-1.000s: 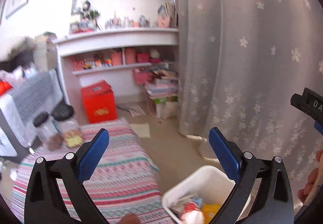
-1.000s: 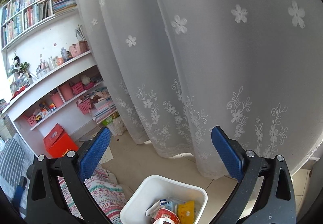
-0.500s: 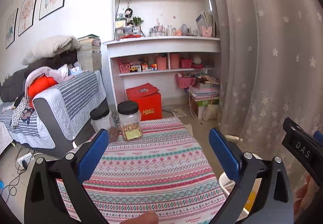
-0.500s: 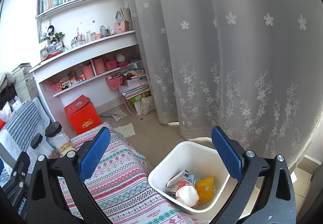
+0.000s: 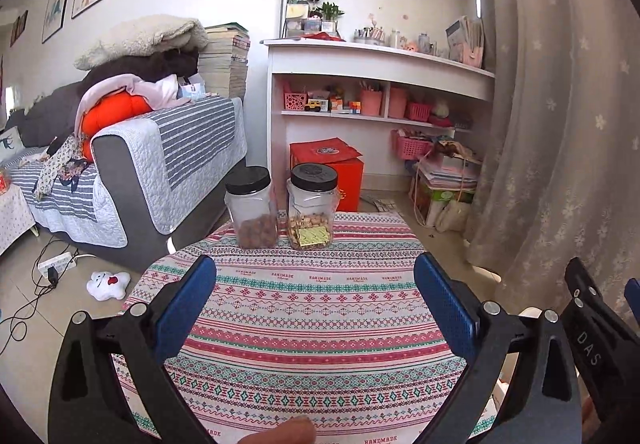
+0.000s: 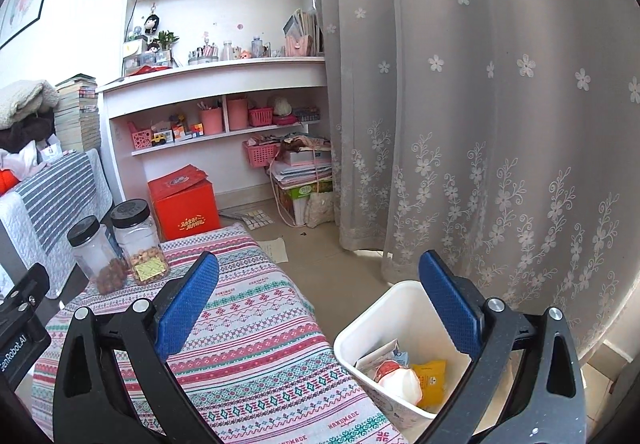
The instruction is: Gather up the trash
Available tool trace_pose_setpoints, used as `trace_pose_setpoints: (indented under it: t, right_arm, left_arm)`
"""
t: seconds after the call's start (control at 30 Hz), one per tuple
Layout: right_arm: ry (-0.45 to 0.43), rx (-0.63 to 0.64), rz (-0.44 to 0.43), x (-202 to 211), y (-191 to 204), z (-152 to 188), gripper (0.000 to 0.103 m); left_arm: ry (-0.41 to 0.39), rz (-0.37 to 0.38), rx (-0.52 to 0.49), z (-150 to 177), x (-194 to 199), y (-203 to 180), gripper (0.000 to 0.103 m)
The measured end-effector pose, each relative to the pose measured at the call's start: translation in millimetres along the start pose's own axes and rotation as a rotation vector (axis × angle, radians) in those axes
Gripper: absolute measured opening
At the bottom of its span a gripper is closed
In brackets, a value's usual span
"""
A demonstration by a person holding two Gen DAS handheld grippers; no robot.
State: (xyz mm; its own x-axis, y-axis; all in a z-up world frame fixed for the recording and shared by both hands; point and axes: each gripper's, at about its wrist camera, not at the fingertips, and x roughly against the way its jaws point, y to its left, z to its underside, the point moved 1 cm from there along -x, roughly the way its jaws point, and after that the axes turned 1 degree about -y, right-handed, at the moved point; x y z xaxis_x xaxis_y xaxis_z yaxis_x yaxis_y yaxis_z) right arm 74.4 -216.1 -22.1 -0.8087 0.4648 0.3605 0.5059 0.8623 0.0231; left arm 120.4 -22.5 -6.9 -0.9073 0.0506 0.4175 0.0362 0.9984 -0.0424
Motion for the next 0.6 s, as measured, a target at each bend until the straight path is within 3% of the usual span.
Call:
trace_pose_setpoints:
  t: [0.3, 0.6]
  right_arm:
    - [0.063, -0.009, -0.024, -14.5, 5.0, 6.4, 0.096]
    - [0.059, -0.003, -0.020, -15.9, 3.0, 6.9, 0.096]
  left_arm:
    - [0.057, -0.035, 0.003, 4.0, -21.0, 3.0, 0.096]
    - [0.071, -0.025, -0.018, 8.2, -25.8, -8.5, 0.096]
